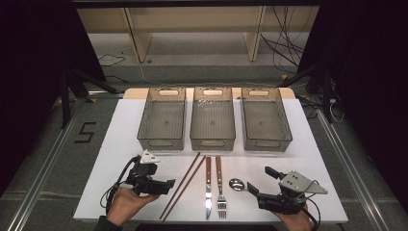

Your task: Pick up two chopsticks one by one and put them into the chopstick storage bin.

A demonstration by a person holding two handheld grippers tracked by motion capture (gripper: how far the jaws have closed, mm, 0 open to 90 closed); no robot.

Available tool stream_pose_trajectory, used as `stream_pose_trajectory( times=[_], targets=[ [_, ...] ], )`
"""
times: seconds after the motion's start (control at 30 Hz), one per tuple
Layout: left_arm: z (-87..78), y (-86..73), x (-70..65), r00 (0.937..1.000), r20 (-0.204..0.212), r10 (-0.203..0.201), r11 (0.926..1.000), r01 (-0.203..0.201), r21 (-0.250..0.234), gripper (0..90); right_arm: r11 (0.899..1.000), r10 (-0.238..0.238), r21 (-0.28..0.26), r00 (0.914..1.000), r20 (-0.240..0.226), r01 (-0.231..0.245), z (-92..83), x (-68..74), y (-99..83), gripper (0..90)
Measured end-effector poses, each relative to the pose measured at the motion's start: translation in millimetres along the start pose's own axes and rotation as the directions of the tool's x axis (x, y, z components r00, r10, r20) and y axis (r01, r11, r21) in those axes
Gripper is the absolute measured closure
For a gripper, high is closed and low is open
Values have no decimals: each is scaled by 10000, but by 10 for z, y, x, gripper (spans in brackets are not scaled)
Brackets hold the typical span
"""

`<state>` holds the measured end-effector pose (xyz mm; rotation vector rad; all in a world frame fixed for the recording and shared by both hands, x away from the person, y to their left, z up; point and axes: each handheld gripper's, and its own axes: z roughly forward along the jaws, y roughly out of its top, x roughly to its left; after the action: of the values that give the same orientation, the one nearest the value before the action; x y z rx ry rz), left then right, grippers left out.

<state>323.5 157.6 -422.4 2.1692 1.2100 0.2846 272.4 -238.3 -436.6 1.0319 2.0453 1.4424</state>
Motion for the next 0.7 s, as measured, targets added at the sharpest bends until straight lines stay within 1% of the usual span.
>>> stream_pose_trajectory(
  times=[0.03,0.07,0.1,0.13,0.17,0.23,0.27,0.3,0.4,0.47,0.5,0.53,0.57,0.67,0.7],
  targets=[
    [17,14,2,10000,-21,-74,9999,74,103,205,10000,0,0,10000,0,0,0,0,0,194],
    [47,40,13,10000,-80,22,9987,-17,518,207,10000,-17,30,10000,-13,17,1,0,-2,194],
    [47,40,13,10000,-80,22,9987,-17,518,207,10000,-17,30,10000,-13,17,1,0,-2,194],
    [79,57,3,9998,-151,124,9966,-112,819,207,10000,-46,52,10000,-23,46,3,2,-1,194],
    [79,57,3,9998,-151,124,9966,-112,819,210,10000,-46,52,10000,-23,46,3,2,-1,194],
    [105,78,-10,9996,-190,224,9936,-202,1115,211,10000,-51,63,10000,-35,52,3,7,-1,194],
    [148,98,-34,9993,-246,286,9915,-252,1274,213,10000,-55,68,10000,-38,55,4,8,-1,194],
    [148,98,-34,9993,-246,286,9915,-252,1274,215,10000,-55,68,10000,-38,55,4,8,-1,194],
    [214,115,-69,9974,-443,563,9844,-481,1691,218,9999,-103,92,9999,-30,104,5,12,-1,194],
    [279,117,-92,9967,-316,752,9740,-666,2164,232,9998,-166,114,9999,-14,166,7,21,-1,194],
    [279,117,-92,9967,-316,752,9740,-666,2164,240,9998,-166,114,9999,-14,166,7,21,-1,194],
    [309,123,-109,9967,-245,777,9710,-701,2286,244,9998,-161,130,9999,-24,161,9,23,-1,194],
    [309,123,-109,9967,-245,777,9710,-701,2286,251,9998,-161,130,9999,-24,161,9,23,-1,194],
    [348,137,-125,9963,-169,838,9677,-773,2399,278,9998,-171,116,9998,-48,172,8,28,0,195],
    [361,143,-128,9961,-178,862,9652,-790,2493,278,9998,-171,116,9998,-48,172,8,28,0,195]
  ],
)
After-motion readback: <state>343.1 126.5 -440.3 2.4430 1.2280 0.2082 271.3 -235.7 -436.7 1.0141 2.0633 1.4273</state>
